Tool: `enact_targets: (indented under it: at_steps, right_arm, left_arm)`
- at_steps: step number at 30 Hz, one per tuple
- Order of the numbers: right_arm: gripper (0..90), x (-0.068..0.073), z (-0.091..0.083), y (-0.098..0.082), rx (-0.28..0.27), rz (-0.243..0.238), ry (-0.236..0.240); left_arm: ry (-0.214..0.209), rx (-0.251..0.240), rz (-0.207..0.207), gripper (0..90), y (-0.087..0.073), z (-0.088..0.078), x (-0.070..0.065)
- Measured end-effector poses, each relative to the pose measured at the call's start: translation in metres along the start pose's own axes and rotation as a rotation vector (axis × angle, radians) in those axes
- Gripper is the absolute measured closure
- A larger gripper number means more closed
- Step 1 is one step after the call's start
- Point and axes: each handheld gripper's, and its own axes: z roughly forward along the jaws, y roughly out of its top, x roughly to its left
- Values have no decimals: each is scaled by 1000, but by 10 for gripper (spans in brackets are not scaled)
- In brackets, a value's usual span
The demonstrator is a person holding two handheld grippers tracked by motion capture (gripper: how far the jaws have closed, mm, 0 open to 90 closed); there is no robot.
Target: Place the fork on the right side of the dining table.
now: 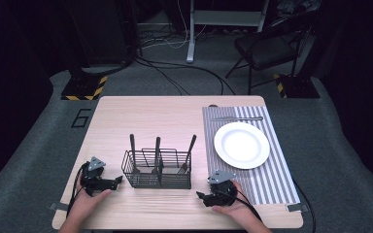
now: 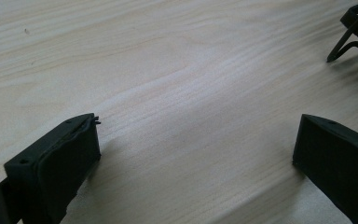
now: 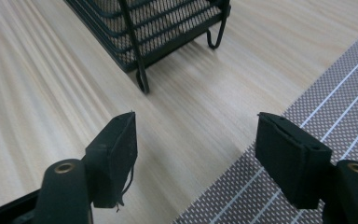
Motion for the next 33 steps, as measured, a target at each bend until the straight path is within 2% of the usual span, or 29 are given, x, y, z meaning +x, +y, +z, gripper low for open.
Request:
enact_targets:
  at_steps: [8,12,16,22,26,33]
  right_arm:
    - [341,-2,-16,10,-30,51,21]
    - [350,-3,-21,13,-27,79,26]
    - [354,-5,-27,17,-23,67,14]
    - [362,-8,-41,27,-47,70,4]
    - [370,-13,-47,35,-66,100,12]
    - [393,-18,-55,49,-77,94,-2]
  left_arm:
    - [0,0,1,2,0,0,0]
    - [-1,0,0,2,0,0,0]
    - [-1,0,0,2,0,0,0]
    - [-1,0,0,1,0,0,0]
    - [-1,0,0,1,0,0,0]
    - [-1,0,0,2,0,0,0]
